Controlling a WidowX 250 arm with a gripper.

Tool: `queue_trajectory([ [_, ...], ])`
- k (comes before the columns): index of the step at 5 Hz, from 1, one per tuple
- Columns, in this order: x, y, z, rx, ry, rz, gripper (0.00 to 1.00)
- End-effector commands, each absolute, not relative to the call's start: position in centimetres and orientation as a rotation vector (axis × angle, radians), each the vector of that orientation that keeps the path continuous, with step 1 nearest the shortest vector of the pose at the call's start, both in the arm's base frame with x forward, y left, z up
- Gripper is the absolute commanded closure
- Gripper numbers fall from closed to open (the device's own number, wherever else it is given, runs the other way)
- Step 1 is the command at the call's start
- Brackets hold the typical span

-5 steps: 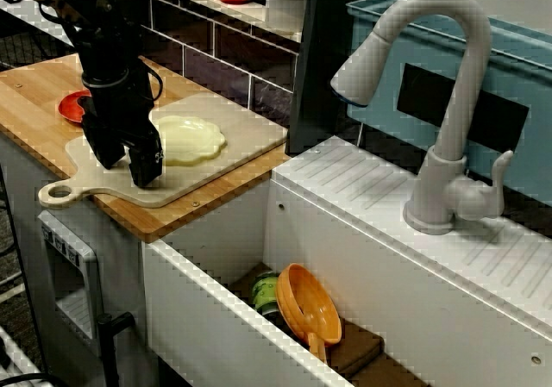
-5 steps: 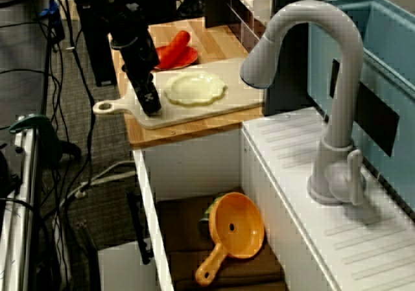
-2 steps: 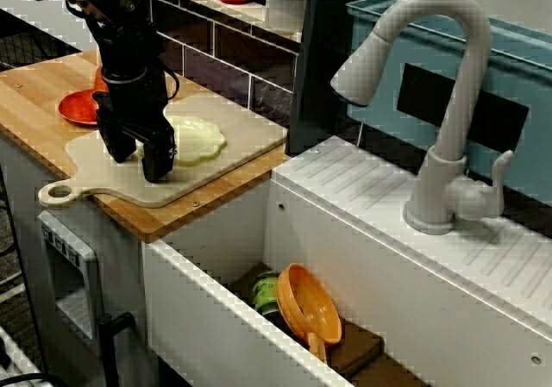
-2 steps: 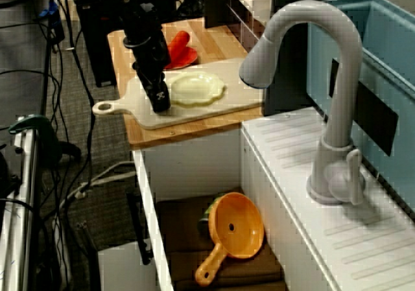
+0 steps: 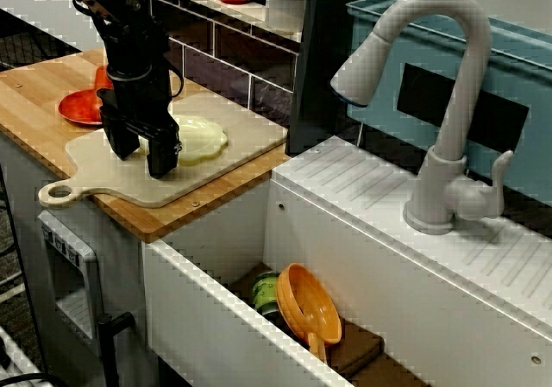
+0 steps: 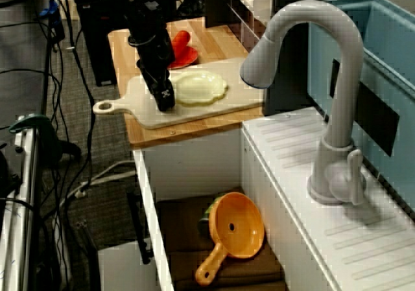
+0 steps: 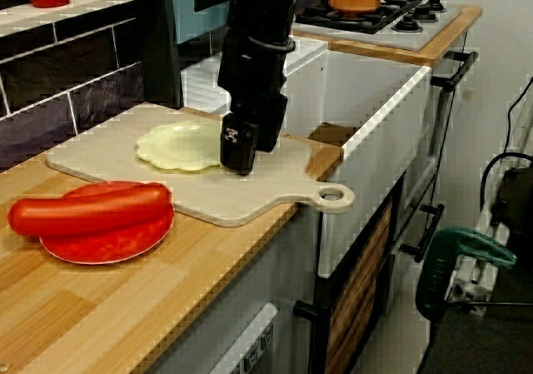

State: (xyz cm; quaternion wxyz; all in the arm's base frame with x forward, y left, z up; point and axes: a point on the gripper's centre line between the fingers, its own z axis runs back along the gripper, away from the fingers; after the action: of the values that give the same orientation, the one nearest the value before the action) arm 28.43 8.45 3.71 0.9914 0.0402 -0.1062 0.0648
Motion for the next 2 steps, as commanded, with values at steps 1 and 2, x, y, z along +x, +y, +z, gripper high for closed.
queue_trajectory([
  [1, 29.80, 9.50, 4.76, 0.072, -0.232, 0.167, 0.00],
  [2, 30.52, 9.60, 4.60, 0.070, -0.230, 0.191, 0.00],
])
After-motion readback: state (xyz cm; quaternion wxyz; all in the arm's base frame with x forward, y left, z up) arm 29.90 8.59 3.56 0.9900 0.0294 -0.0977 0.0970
